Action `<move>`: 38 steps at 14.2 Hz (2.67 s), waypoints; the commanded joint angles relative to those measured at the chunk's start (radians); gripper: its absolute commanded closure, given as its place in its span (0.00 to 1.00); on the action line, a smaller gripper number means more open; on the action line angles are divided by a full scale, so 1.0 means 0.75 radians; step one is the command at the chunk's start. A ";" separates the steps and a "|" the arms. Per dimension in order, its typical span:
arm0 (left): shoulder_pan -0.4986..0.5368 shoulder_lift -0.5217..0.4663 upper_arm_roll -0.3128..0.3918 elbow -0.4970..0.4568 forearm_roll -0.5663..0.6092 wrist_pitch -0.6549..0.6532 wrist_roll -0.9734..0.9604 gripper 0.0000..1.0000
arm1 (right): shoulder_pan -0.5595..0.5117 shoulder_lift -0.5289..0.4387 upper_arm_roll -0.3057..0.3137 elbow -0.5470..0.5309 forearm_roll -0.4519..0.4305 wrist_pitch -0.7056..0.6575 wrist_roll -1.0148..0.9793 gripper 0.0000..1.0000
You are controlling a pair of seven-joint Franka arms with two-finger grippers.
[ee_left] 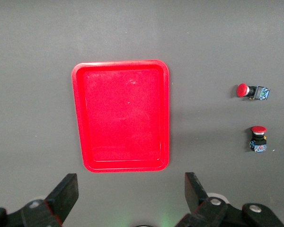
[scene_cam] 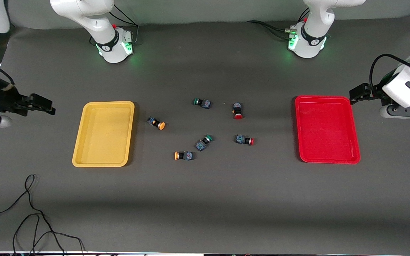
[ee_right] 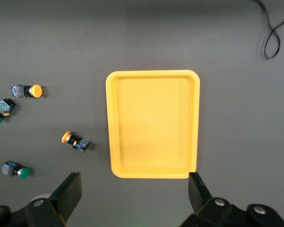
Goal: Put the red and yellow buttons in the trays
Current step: 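Move the right gripper toward the yellow button while the left gripper starts reaching, then grasp the yellow button with the right gripper while the left gripper reaches the red button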
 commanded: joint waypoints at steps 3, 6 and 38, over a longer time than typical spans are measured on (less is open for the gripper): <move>-0.032 -0.049 0.008 -0.129 -0.018 0.053 -0.007 0.00 | 0.242 0.021 -0.006 -0.227 0.009 0.236 0.322 0.00; -0.087 -0.112 -0.106 -0.326 -0.028 0.186 -0.176 0.00 | 0.338 0.023 -0.006 -0.395 -0.007 0.457 0.450 0.00; -0.611 0.677 -0.307 -0.488 0.068 1.076 -1.038 0.12 | 0.400 0.298 0.206 -1.124 -0.071 1.632 -0.148 0.83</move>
